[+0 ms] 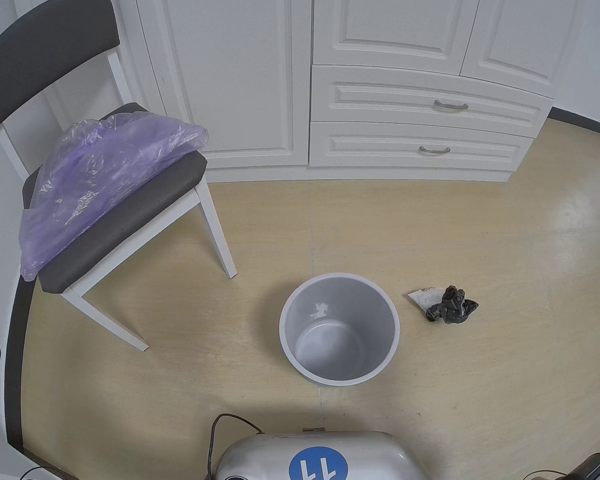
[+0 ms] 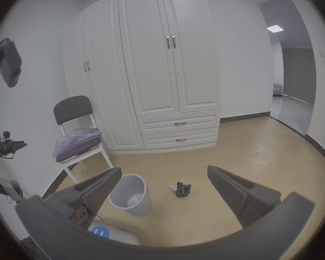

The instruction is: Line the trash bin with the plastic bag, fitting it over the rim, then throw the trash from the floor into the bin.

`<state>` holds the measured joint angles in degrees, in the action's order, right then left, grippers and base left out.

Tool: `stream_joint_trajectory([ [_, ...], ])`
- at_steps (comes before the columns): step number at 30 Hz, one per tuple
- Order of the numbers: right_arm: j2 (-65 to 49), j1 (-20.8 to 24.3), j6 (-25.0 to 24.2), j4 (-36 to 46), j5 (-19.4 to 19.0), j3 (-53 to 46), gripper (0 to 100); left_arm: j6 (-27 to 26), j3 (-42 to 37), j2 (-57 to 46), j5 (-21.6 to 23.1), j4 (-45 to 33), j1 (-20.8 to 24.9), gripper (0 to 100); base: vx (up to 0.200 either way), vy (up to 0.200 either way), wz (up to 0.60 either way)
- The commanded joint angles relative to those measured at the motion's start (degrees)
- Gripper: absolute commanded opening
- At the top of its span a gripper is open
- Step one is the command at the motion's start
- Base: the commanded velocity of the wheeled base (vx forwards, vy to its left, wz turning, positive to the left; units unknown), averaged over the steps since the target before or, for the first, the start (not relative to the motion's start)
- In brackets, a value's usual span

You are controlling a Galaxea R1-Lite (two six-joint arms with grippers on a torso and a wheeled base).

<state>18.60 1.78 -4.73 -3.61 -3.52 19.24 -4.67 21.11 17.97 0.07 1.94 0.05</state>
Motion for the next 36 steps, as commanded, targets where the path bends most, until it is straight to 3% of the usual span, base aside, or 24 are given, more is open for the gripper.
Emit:
stream_joint_trajectory([
  [1,26.57,1.03,1.39,-2.63,-0.7,15.22,100,-10.36,10.35,27.91,-6.66,-1.5,-4.0,100,0.0,0.0,0.0],
  [5,27.8,1.03,1.21,-3.51,-0.7,15.04,100,-12.56,11.49,31.34,-6.58,-1.32,-6.46,100,0.0,0.0,0.0],
  [6,29.65,1.12,1.04,-5.27,-1.05,14.25,100,-14.84,13.25,35.56,-6.49,0.17,-9.8,100,0.0,0.0,0.0],
  [9,30.7,1.03,1.13,-7.55,-0.96,13.55,100,-16.07,15.01,38.81,-5.96,1.23,-14.02,100,0.0,0.0,0.0],
  [15,31.58,0.59,1.13,-8.34,-1.05,13.46,100,-19.41,15.8,41.45,2.39,0.96,-23.78,100,0.0,0.0,0.0],
  [20,32.55,0.59,1.13,-8.43,-1.05,13.28,100,-25.92,15.18,45.75,22.43,1.58,-41.36,100,0.0,0.0,0.0],
  [24,33.16,0.68,1.21,-8.43,-1.05,13.28,100,-28.91,14.48,48.12,34.38,2.46,-49.97,100,0.0,0.0,0.0],
  [29,33.16,0.94,1.13,-8.43,-1.05,12.84,100,-29.7,11.67,51.38,36.49,5.01,-53.49,100,0.0,0.0,0.0],
  [36,33.52,1.03,1.04,-8.43,-0.87,12.58,100,-29.52,4.2,64.12,36.75,25.31,-53.57,100,0.0,0.0,0.0],
])
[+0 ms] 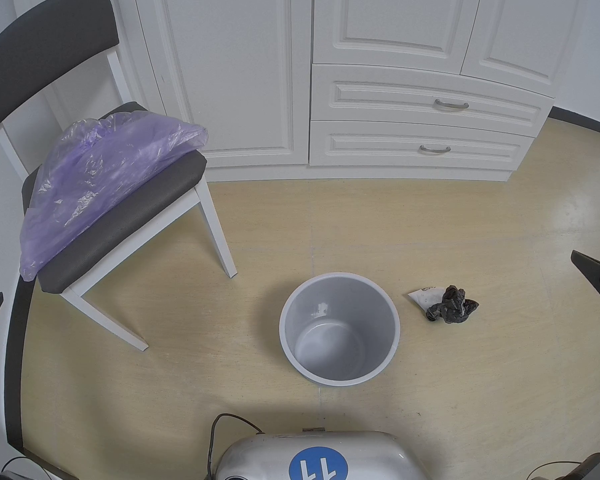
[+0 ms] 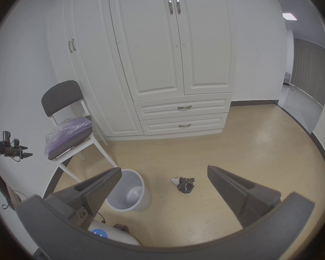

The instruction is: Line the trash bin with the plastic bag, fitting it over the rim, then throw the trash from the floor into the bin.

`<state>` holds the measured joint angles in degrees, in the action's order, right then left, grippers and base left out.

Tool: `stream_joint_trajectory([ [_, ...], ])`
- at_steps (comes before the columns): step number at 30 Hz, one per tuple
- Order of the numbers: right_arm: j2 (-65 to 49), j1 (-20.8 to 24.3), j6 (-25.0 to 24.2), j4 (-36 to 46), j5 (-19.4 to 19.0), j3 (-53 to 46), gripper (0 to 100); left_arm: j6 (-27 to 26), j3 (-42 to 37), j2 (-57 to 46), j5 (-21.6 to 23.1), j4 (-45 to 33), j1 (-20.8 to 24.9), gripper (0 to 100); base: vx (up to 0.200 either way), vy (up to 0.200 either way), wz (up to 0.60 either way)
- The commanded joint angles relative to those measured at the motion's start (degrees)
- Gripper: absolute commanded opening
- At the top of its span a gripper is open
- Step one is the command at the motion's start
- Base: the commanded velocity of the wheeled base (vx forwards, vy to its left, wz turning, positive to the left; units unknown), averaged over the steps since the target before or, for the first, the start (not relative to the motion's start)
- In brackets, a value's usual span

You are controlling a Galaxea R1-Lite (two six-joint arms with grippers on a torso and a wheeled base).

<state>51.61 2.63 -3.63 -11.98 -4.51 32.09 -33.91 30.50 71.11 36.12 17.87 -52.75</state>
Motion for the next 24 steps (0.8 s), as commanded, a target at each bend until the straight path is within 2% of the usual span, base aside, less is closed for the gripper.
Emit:
stream_joint_trajectory([
  [1,0.59,0.18,-0.06,-0.06,0.12,-0.27,100,-0.19,-5.45,12.04,0.62,11.31,-0.69,100,0.0,0.0,0.0],
  [4,0.77,0.27,-0.06,-0.06,0.12,-0.27,100,0.78,-5.63,14.15,0.53,14.91,0.98,100,0.0,0.0,0.0],
  [14,1.3,0.27,-0.23,-0.15,0.12,-0.18,100,7.63,-3.34,15.38,0.44,15.44,6.25,100,0.0,0.0,0.0],
  [24,1.03,-0.17,-1.29,-0.15,0.03,0.17,100,10.1,1.23,18.8,-0.26,17.46,5.02,100,0.0,0.0,0.0],
])
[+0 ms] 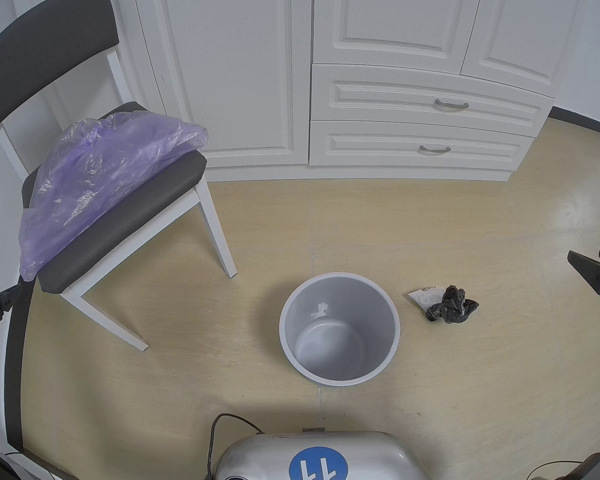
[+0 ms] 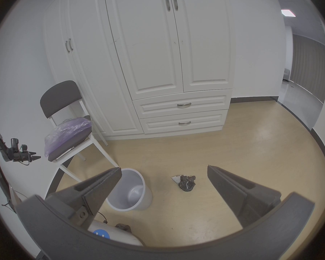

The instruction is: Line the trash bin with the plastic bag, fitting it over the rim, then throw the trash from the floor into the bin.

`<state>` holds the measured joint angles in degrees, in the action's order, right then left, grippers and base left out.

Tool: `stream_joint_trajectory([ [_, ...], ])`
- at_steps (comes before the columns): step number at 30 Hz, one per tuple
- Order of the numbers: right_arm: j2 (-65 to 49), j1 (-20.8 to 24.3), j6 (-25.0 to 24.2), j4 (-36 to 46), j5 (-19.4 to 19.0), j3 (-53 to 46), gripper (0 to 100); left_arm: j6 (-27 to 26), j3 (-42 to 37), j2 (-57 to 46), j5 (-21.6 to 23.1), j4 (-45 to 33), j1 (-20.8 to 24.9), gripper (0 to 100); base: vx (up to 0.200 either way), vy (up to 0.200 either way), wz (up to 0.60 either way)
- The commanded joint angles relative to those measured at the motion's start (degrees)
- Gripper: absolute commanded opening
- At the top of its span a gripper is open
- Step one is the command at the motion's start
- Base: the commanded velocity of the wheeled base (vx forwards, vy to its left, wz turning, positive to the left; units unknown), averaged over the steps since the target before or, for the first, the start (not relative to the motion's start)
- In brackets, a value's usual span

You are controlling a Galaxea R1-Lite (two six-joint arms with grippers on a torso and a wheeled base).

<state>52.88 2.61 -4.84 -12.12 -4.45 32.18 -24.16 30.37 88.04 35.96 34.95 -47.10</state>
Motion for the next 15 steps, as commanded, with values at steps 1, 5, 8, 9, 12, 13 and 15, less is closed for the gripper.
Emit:
stream_joint_trajectory([
  [1,-0.24,-0.15,-0.17,-0.01,-0.03,0.16,100,0.61,1.8,2.57,-0.1,0.65,-0.71,100,0.0,0.0,0.0],
  [5,-0.32,-0.15,-0.17,-0.01,-0.03,0.16,100,0.61,2.15,4.51,-0.1,0.91,-0.8,100,0.0,0.0,0.0],
  [8,-0.41,-0.24,-0.17,-0.01,-0.03,0.16,100,0.61,1.71,5.12,-0.1,0.91,-0.8,100,0.0,0.0,0.0],
  [9,-0.41,-0.24,-0.17,-0.01,-0.03,0.16,100,0.61,1.71,5.12,-0.1,0.91,-0.8,100,0.0,0.0,0.0],
  [12,-0.24,-0.32,-0.17,-0.01,-0.03,0.16,100,0.61,1.98,5.65,-0.1,0.91,-0.8,100,0.0,0.0,0.0],
  [13,0.03,-0.32,-0.17,-0.01,-0.12,0.16,100,0.52,2.15,6.18,-0.1,1.0,-0.8,100,0.0,0.0,0.0],
  [15,0.12,-0.32,-0.17,-0.01,-0.12,0.16,100,0.69,2.5,6.44,-0.1,1.0,-0.8,100,0.0,0.0,0.0],
])
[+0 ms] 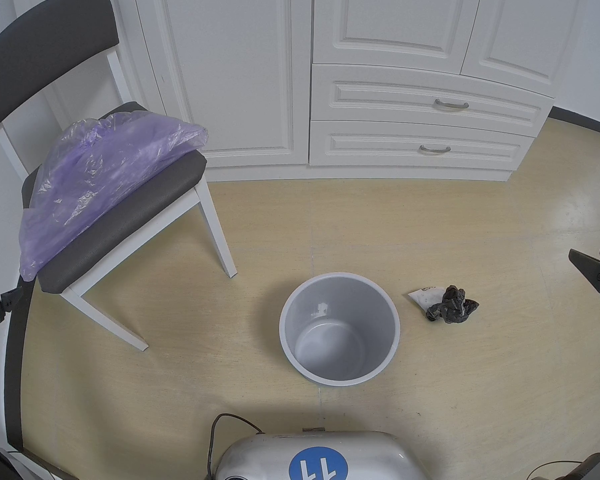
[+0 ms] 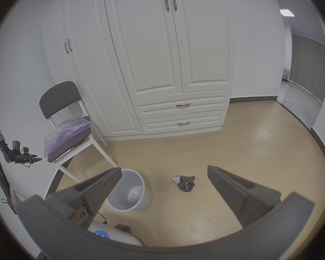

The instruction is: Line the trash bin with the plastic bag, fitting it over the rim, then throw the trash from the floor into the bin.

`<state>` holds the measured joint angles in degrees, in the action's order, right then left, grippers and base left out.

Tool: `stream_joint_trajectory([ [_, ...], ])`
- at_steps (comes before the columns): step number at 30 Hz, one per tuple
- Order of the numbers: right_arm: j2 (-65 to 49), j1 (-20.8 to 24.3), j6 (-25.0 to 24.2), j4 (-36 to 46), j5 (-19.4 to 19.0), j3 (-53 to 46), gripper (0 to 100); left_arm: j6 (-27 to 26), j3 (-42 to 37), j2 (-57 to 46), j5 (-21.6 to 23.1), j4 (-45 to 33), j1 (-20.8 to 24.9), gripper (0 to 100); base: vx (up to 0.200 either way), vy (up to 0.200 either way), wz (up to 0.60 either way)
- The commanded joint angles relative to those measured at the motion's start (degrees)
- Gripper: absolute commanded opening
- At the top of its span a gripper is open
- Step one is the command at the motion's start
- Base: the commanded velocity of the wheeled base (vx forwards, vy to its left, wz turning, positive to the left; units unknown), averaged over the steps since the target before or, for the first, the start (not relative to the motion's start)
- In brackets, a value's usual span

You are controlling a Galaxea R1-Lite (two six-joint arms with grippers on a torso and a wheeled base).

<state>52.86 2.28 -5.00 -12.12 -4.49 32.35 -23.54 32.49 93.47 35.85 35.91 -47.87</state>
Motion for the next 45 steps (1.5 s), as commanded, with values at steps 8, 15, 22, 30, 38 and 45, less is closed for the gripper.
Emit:
stream_joint_trajectory([
  [8,0.05,-0.08,-0.01,-0.01,-0.08,0.08,100,0.25,1.88,4.18,0.01,1.44,0.76,100,0.0,0.0,0.0],
  [15,-0.3,-0.08,-0.1,-0.01,-0.08,0.08,100,6.31,1.17,6.2,0.01,9.0,2.26,100,0.0,0.0,0.0],
  [22,-0.56,-0.08,-0.8,-1.42,-0.08,0.08,100,14.84,0.12,6.91,-0.08,17.26,3.49,100,0.0,0.0,0.0],
  [30,-1.18,-0.08,-0.8,-1.42,-0.08,0.08,100,15.28,-4.28,6.2,-0.08,21.92,2.78,100,0.0,0.0,0.0],
  [38,-1.62,0.01,-0.8,-1.42,-0.08,0.08,100,15.19,-7.7,3.83,0.01,22.27,2.52,100,0.0,0.0,0.0],
  [45,-3.46,0.62,-0.8,-1.24,-0.08,-0.19,100,14.31,-11.57,-0.65,0.27,22.18,1.2,100,0.0,0.0,0.0],
])
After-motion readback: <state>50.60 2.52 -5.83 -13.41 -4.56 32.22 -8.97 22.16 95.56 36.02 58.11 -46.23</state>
